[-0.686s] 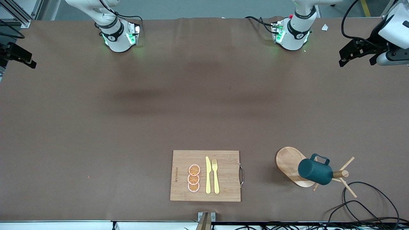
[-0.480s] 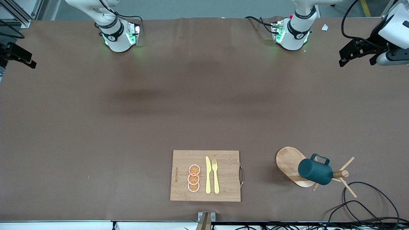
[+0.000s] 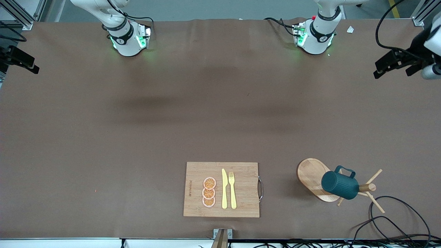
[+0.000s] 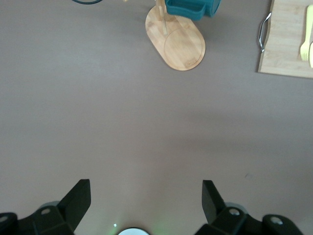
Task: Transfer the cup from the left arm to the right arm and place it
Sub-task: 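Reach the left gripper toward the teal mug on the mug tree, then lower the left gripper around the teal mug body and close it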
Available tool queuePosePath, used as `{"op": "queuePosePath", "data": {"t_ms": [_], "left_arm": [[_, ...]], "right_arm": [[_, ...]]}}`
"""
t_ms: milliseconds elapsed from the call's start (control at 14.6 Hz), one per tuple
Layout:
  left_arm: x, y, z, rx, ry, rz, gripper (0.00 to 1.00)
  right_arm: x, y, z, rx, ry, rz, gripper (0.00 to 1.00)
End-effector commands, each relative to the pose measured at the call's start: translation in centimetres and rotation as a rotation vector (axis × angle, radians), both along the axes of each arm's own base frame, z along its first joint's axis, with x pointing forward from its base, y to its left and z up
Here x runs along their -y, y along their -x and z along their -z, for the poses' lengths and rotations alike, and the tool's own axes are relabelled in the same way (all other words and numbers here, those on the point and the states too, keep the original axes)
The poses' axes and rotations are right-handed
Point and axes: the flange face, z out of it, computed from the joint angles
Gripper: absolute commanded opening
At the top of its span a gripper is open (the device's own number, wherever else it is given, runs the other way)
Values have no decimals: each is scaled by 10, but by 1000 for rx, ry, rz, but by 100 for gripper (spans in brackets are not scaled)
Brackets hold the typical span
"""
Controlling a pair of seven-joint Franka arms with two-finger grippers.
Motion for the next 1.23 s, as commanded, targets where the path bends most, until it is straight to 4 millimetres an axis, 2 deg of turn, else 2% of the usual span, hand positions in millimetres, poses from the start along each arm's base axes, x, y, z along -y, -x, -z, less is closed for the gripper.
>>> {"op": "queuePosePath", "data": {"t_ms": [0,206,411,617,1029,1166], "left_arm": [[-16,-30,14,23,52,-68,100],[-27,-60,47,19,145,-175,100],[-25,-84,74,31,159,-290,100],[-25,-115,90,72,180,-440,100],[5,-162,124,172,265,-745,100],[9,-181,138,211,309,-847,99]], "right_arm": [[2,3,0,-1,0,-1,100],[2,3,0,1,1,-1,100],[2,3,0,-1,0,-1,100],[2,3,0,-2,0,-1,100],[2,3,0,-2,0,-1,100],[2,3,0,-2,0,-1,100]]}}
